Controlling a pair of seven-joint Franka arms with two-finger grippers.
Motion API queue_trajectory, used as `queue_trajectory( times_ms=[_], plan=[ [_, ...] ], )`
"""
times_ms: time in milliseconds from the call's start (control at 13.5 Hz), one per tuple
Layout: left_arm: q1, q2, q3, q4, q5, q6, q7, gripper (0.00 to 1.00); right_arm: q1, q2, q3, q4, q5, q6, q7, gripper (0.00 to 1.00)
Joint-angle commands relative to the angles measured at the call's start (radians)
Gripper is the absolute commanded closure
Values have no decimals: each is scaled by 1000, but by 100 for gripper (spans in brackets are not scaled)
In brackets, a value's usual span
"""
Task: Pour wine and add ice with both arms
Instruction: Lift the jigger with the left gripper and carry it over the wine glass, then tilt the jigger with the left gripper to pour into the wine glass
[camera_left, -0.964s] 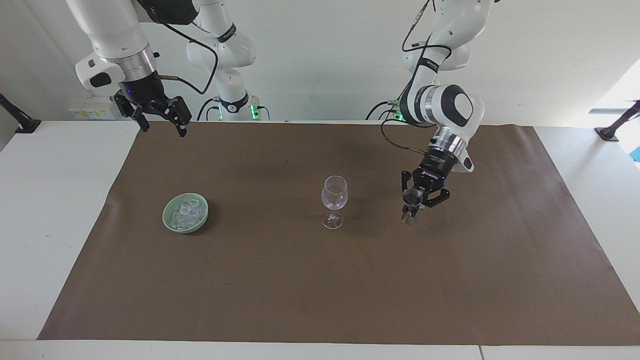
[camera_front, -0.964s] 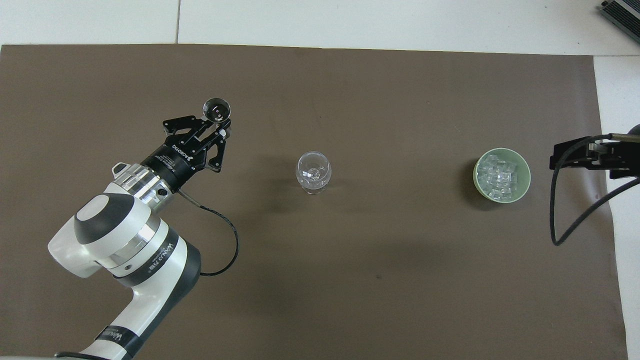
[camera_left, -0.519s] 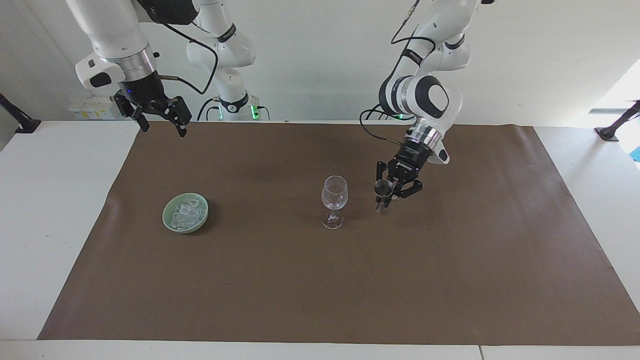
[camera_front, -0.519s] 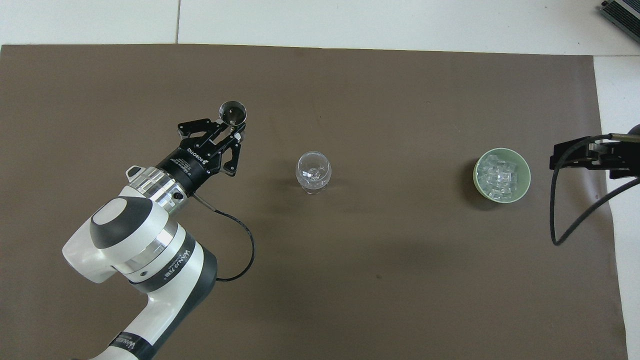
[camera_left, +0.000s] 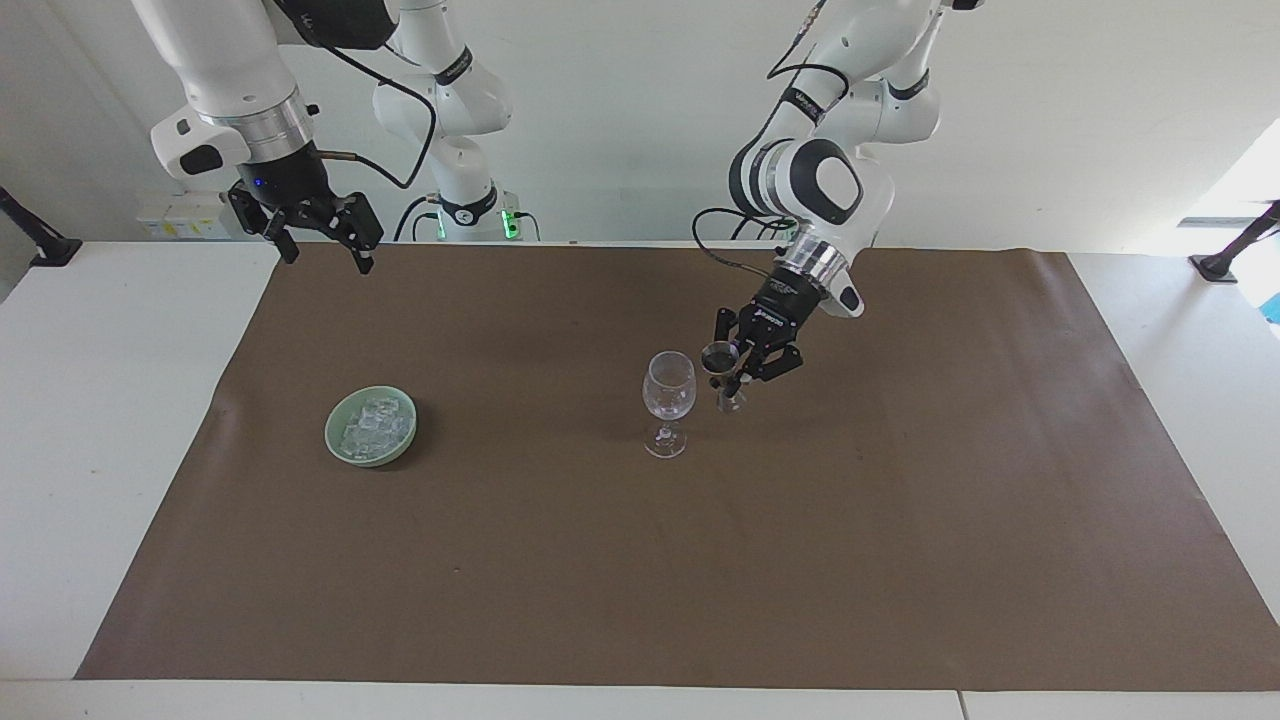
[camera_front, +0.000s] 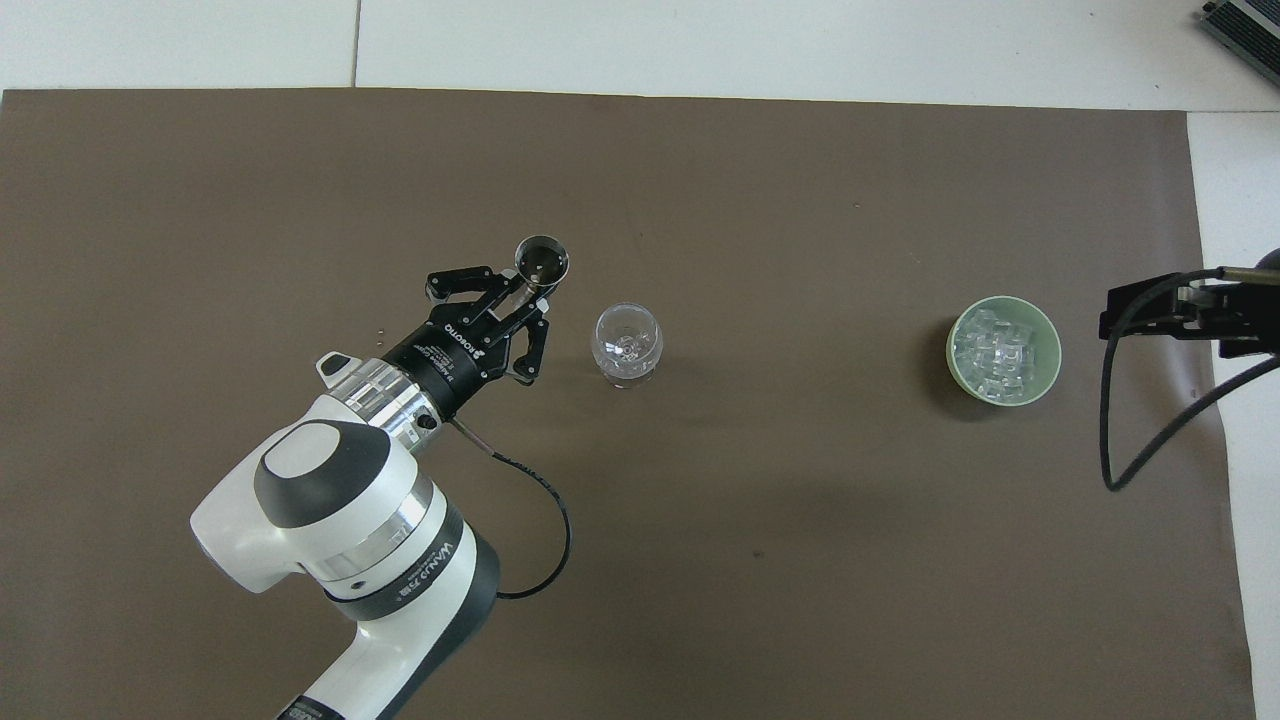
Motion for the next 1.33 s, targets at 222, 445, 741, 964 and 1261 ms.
queue_trajectory(
  times_ms=[222, 445, 741, 964, 1261],
  plan=[
    [-59, 48, 12, 81, -13, 89, 97, 100, 2, -19, -4, -19, -4, -6, -25, 0],
    [-59, 48, 11, 78, 36, 86, 134, 100, 2, -19, -4, -19, -4, -6, -26, 0],
    [-56, 50, 11, 74, 65, 82, 177, 100, 2, -19, -4, -19, -4, -4, -26, 0],
    [-57, 48, 9, 69, 73, 83, 245, 100, 2, -19, -4, -21, -4, -6, -26, 0],
    [-59, 48, 9, 68, 74, 83, 312, 100, 2, -19, -4, -19, -4, -6, -26, 0]
  ],
)
